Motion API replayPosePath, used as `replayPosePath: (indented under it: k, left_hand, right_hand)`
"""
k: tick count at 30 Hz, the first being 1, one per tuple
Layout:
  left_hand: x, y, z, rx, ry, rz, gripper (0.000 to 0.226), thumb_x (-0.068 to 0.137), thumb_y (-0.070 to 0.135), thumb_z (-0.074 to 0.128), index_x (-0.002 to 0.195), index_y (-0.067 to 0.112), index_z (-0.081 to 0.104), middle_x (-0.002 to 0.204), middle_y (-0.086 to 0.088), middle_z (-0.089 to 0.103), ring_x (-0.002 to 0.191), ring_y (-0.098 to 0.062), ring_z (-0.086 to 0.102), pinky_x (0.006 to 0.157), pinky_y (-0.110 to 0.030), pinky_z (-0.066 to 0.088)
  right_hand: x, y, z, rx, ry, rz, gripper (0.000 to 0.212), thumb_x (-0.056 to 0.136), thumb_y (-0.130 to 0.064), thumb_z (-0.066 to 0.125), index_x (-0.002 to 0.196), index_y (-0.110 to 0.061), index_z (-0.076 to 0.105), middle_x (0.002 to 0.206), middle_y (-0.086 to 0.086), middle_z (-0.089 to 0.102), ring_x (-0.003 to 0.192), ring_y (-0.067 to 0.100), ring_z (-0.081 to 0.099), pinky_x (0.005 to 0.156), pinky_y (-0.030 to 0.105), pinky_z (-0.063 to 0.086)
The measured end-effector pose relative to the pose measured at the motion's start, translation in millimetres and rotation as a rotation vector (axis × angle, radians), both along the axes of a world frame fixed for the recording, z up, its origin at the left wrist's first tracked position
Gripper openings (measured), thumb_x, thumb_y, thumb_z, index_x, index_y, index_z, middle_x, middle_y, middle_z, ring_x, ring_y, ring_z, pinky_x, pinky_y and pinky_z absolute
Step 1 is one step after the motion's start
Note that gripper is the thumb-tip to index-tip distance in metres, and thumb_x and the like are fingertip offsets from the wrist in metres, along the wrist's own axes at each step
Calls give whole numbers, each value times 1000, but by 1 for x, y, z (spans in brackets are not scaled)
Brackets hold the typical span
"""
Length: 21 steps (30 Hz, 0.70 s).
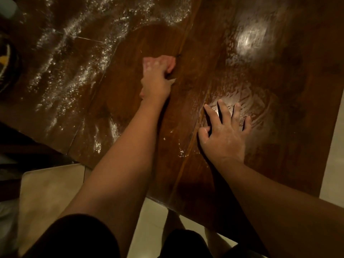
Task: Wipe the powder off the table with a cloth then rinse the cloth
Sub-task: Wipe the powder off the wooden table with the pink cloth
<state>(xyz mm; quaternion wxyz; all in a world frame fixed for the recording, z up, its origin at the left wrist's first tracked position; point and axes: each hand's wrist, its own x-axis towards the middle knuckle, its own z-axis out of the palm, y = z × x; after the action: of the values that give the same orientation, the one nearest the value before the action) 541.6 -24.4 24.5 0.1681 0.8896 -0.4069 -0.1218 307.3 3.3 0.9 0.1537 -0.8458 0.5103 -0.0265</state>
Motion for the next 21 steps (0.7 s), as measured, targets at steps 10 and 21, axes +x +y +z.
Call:
replayPosePath:
  k: [10,21]
  left_hand:
    - [27,112,0,-141,212,-155,58,76,-13,53,110,32,68,132,-4,62,136,-19,47,116,-30,35]
    - [-106,146,-7,-164,155,-459,40,84,22,63,123,27,65,141,7,51,138,-15,42,114,-40,36]
  right_hand:
    - [1,-1,-1,7,-7,-11,59,91,-40,37,150,-41,34,165,-5,21,154,30,5,119,60,7]
    - [1,-3,-1,1,-47,-39,58,90,-34,38,147,-43,38,163,-7,25,154,28,8,119,60,11]
